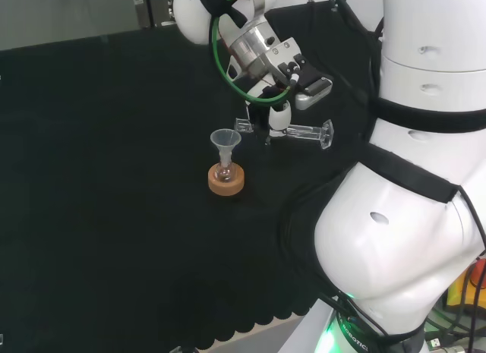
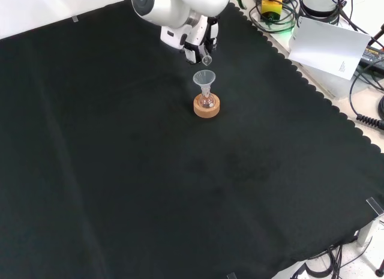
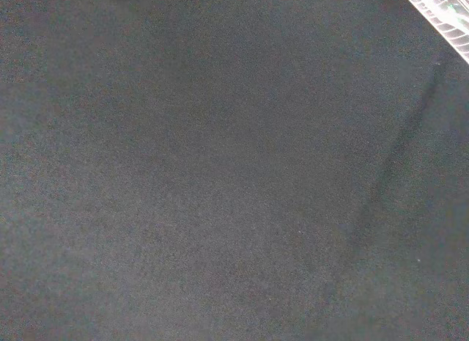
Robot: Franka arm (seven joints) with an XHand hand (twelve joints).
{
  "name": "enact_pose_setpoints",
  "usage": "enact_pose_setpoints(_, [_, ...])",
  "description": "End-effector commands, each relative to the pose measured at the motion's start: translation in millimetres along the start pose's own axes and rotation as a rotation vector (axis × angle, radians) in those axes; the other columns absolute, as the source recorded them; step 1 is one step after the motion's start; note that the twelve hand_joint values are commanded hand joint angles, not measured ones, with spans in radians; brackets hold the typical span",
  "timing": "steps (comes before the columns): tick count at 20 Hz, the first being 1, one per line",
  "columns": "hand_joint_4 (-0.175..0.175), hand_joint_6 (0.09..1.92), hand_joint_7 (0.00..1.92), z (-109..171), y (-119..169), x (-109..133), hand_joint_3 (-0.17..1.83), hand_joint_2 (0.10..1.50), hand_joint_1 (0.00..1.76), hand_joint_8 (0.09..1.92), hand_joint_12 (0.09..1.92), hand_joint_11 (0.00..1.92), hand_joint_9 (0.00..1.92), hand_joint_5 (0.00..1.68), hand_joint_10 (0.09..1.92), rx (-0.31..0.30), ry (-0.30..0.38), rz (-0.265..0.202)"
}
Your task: Pour the water from the graduated cylinder into the round-bottom flask.
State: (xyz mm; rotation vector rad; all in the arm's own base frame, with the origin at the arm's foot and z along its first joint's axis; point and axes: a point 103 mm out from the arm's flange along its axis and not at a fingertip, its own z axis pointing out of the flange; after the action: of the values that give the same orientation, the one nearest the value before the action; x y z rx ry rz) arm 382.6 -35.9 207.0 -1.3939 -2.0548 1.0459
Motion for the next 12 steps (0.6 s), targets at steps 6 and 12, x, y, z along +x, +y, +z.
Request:
enact_pose_setpoints(6, [-0.083,0.85,0.89,-14,2,11,0.00,1.16,1.35,1.19,0.79,1.12,1.31,1.02,0.21,0.063,-0.087,0.063])
enact_pose_setpoints(12, [-0.084,0.84,0.89,-18,2,12,0.00,1.16,1.35,1.18,0.79,1.13,1.32,1.03,0.21,0.105,-0.101,0.098])
